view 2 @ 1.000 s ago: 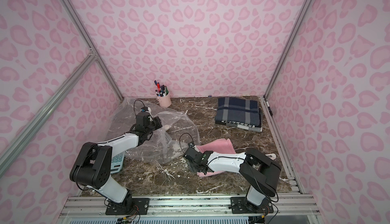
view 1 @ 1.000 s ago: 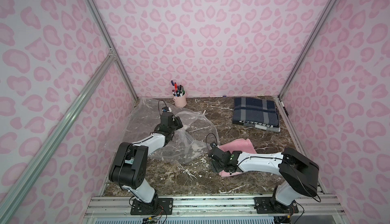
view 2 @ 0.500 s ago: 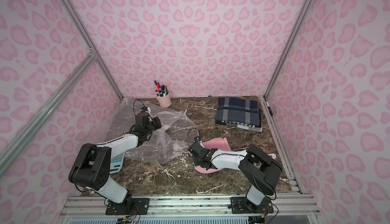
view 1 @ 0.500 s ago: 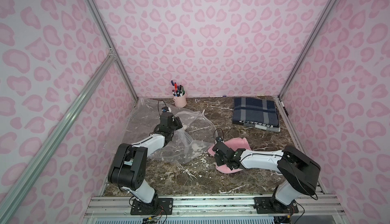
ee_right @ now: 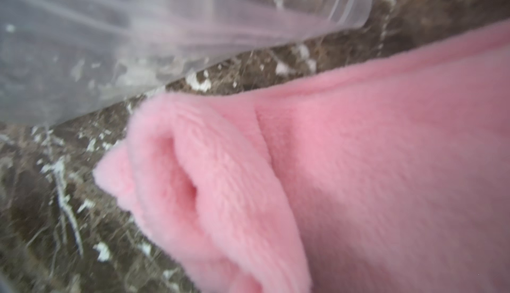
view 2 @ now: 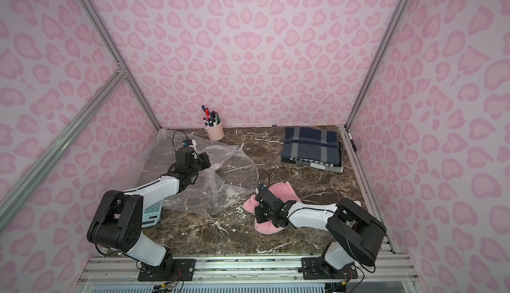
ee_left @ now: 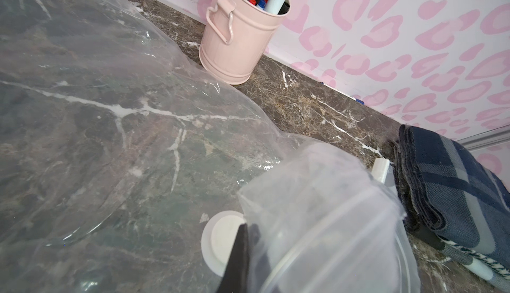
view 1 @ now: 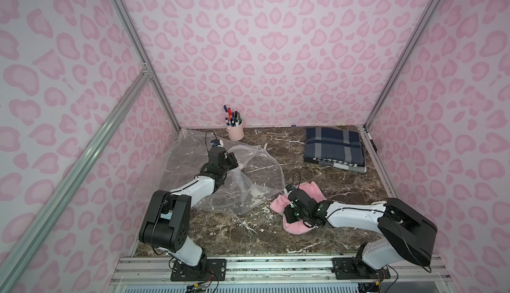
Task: Take the blanket out of the vacuum bag
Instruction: Pick up the blanket at the center of the board.
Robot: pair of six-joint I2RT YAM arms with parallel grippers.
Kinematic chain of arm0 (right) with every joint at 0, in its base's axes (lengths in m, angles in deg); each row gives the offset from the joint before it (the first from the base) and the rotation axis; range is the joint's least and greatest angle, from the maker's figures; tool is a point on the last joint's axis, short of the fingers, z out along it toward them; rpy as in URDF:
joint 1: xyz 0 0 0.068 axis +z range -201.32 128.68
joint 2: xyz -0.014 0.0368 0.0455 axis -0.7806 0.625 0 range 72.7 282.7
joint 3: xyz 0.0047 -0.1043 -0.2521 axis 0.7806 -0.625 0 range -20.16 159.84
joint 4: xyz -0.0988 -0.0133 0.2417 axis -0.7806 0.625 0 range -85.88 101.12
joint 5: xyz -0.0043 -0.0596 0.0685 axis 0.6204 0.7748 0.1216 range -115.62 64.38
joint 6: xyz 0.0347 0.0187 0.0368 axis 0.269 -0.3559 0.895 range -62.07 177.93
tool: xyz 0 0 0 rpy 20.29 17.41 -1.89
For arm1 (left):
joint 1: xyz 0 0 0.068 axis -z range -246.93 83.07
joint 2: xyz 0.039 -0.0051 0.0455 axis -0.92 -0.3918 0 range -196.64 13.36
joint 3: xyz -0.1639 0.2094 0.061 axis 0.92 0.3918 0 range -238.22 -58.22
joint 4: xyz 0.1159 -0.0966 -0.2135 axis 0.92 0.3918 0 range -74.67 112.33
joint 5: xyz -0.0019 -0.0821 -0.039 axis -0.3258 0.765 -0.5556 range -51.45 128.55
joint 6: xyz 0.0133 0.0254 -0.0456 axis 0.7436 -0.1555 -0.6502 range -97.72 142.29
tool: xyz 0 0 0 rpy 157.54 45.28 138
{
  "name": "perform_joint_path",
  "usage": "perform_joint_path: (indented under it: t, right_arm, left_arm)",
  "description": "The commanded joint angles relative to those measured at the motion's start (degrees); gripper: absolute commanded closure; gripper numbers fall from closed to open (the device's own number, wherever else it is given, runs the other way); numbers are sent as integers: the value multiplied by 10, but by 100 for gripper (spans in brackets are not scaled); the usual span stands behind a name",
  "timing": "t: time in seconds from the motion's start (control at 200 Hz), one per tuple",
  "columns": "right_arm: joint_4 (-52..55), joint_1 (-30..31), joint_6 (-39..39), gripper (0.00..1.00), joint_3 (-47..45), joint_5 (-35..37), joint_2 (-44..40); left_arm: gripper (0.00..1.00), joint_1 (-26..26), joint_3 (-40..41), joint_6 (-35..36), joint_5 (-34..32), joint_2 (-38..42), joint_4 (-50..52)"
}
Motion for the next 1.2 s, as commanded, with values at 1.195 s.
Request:
perform_joint_path:
  t: [1.195]
  right_arm:
    - [141, -167, 16, 100, 54, -98, -303]
  left_arm:
    - [96, 19, -6, -15, 56, -23, -53]
